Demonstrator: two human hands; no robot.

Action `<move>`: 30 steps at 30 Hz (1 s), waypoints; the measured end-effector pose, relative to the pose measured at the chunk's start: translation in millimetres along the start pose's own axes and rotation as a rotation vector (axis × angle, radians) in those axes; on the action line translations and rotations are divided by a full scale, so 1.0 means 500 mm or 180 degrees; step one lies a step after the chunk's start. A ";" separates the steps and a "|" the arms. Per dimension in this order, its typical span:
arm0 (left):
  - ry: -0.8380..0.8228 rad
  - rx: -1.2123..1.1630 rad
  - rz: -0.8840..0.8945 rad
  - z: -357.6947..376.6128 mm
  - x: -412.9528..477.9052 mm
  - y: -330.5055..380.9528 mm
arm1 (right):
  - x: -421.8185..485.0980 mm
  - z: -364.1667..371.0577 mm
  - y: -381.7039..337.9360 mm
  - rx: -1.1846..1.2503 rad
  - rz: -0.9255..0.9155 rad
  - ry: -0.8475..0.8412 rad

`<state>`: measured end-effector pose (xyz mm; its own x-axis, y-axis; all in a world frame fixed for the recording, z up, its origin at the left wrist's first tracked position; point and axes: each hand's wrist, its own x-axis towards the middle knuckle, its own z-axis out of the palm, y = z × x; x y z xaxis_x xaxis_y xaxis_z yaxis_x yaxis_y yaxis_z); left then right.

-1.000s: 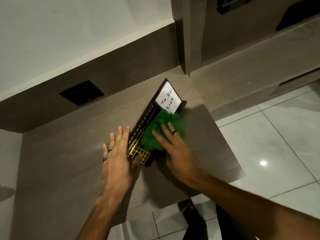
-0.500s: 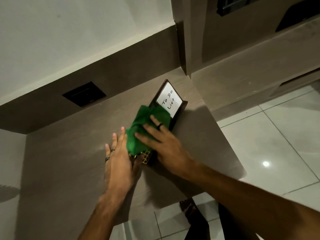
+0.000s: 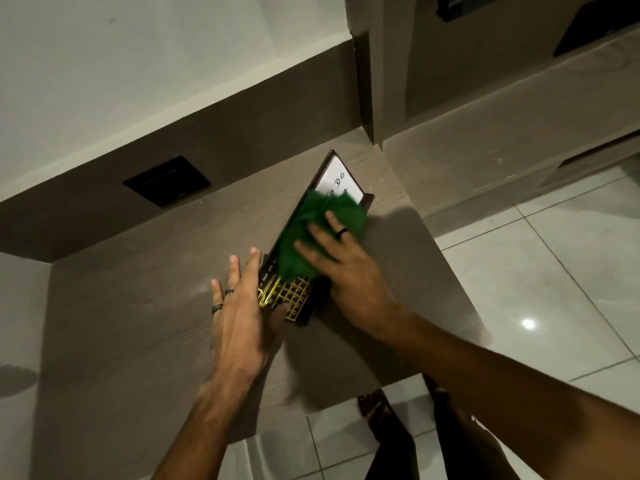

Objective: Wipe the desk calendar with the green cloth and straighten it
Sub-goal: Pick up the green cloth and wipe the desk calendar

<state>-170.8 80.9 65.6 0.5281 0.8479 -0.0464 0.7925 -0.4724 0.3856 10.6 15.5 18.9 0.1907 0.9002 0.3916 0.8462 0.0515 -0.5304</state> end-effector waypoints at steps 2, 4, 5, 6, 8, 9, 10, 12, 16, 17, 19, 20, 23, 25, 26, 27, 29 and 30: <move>0.0009 0.0005 -0.0031 0.000 0.002 0.001 | -0.010 -0.003 0.031 -0.0009 0.0696 -0.0131; -0.0020 0.0100 0.0008 0.000 0.003 -0.004 | -0.046 0.009 0.025 -0.0156 0.0624 -0.0195; -0.0016 0.0164 0.0038 0.000 0.003 -0.006 | -0.069 0.023 0.015 -0.0253 0.0337 -0.0260; -0.0001 0.0207 0.0041 0.001 0.004 -0.007 | -0.093 0.040 0.002 -0.0308 0.0011 -0.0374; -0.0006 0.0198 -0.0004 0.002 0.005 -0.006 | -0.131 0.064 -0.025 -0.0276 -0.0521 -0.0616; -0.0003 0.0178 -0.0027 0.003 0.006 -0.006 | -0.136 0.065 -0.027 -0.0267 -0.0729 -0.0689; -0.0009 0.0181 -0.0047 0.003 0.007 -0.005 | -0.128 0.058 -0.015 -0.0293 -0.0903 -0.0734; -0.0011 0.0246 -0.0064 0.004 0.009 -0.006 | -0.088 0.023 0.037 -0.0481 -0.1058 -0.0726; 0.0026 0.0255 -0.0069 0.003 0.005 0.003 | 0.032 -0.059 0.169 -0.0756 -0.0203 -0.0572; 0.0019 0.0225 -0.0085 0.003 0.004 0.006 | 0.058 -0.072 0.193 -0.0830 0.0015 -0.0572; 0.0010 0.0194 -0.0114 0.003 0.003 0.010 | 0.094 -0.084 0.228 -0.0717 0.0461 -0.0479; -0.0004 0.0214 -0.0141 0.003 0.004 0.012 | 0.103 -0.082 0.235 -0.0638 0.0716 -0.0458; -0.0005 0.0284 -0.0144 0.001 0.002 0.013 | 0.068 -0.057 0.183 -0.0589 0.1047 -0.0487; 0.0032 0.0326 -0.0134 -0.001 0.001 0.016 | 0.001 -0.031 0.096 -0.0580 0.0690 -0.0635; 0.0023 0.0367 -0.0144 -0.002 0.001 0.018 | -0.036 -0.022 0.047 -0.0553 0.0371 -0.0757; 0.0007 0.0397 -0.0160 -0.003 0.000 0.020 | -0.068 -0.018 0.003 -0.0469 0.0029 -0.0955; 0.0027 0.0396 -0.0231 -0.007 0.001 0.023 | -0.113 -0.021 -0.056 -0.0224 -0.0548 -0.1472; 0.0034 0.0390 -0.0259 -0.009 0.003 0.026 | -0.123 -0.027 -0.062 -0.0009 -0.0689 -0.1675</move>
<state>-161.3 77.0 74.8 0.4576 0.8869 -0.0628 0.8643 -0.4272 0.2654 -20.7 -47.4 21.6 -0.2604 0.9634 0.0633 0.8399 0.2584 -0.4774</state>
